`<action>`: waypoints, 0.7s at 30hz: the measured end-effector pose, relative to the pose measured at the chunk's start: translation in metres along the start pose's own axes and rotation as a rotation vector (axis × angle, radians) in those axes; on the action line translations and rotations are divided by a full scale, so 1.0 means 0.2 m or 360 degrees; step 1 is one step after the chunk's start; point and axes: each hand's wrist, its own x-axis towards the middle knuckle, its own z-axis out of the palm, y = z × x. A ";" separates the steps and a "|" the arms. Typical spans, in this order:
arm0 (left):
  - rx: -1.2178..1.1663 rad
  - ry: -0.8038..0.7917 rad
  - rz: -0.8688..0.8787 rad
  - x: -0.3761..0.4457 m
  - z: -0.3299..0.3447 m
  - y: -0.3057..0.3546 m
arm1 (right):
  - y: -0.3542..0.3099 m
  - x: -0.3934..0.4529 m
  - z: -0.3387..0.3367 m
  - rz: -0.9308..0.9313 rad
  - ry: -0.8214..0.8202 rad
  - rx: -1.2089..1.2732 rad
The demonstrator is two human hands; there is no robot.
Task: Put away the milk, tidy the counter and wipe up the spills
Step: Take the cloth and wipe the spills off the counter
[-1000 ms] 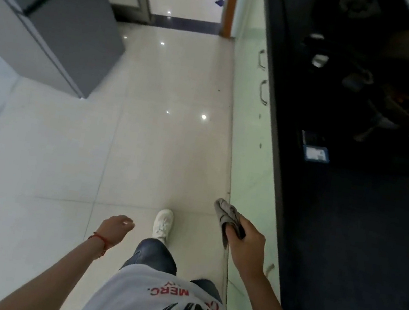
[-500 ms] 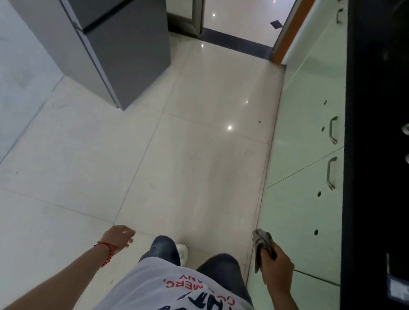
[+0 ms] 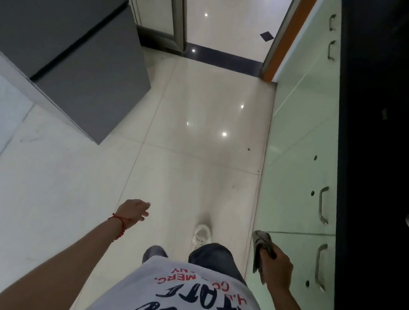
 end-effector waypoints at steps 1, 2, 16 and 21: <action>0.0005 0.0028 0.0005 0.04 -0.01 0.07 | -0.09 0.09 -0.01 -0.0023 -0.0028 -0.0007; 0.0014 0.0058 0.0004 0.09 -0.02 0.13 | -0.18 0.19 -0.01 -0.0051 -0.0063 -0.0019; -0.0106 0.0070 -0.0348 0.89 -0.47 0.93 | -1.36 1.22 0.14 -0.0009 -0.0040 0.0236; 0.0104 0.0010 -0.0171 1.21 -0.61 1.54 | -1.66 1.49 0.13 0.0111 0.0093 0.0316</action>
